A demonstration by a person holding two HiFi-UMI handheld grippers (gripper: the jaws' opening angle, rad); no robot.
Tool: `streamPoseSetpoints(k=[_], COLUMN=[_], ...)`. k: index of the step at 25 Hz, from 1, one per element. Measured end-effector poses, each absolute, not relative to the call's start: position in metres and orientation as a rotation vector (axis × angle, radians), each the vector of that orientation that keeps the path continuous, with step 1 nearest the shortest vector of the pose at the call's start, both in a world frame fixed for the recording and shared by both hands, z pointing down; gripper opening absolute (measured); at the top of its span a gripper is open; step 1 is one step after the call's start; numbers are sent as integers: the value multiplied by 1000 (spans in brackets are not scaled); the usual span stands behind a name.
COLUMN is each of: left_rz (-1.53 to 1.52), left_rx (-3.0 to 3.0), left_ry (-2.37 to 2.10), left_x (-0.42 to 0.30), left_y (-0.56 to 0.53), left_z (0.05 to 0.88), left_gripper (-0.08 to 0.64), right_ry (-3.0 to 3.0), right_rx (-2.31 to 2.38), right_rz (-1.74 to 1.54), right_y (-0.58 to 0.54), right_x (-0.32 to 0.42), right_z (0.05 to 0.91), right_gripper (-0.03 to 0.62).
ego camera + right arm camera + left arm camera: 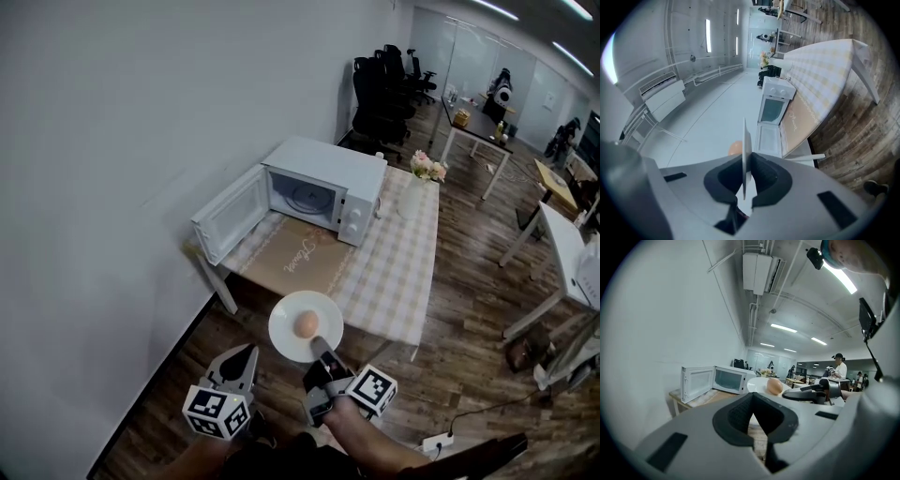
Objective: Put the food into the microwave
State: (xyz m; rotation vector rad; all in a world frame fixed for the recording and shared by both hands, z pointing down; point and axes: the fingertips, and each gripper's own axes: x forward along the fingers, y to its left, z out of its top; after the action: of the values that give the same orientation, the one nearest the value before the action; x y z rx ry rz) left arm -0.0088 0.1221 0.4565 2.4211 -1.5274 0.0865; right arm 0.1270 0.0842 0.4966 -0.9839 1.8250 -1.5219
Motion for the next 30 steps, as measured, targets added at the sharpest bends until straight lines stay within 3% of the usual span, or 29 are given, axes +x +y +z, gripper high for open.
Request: streamPoseSetpoints(k=[19,30], left_rz=[54,7], left_rx=[2527,2586], left_ry=[-1432,-1334], left_x=[-104,-112], left_y=[47,10], left_z=[451,451], left_gripper=[8,8], right_ry=[1735,1686], right_rx=[-1079,-1135], right_rz=[-1436,-1412], right_y=[12,-13], right_x=[56,40], right_z=[492,494], right_gripper=[25,25])
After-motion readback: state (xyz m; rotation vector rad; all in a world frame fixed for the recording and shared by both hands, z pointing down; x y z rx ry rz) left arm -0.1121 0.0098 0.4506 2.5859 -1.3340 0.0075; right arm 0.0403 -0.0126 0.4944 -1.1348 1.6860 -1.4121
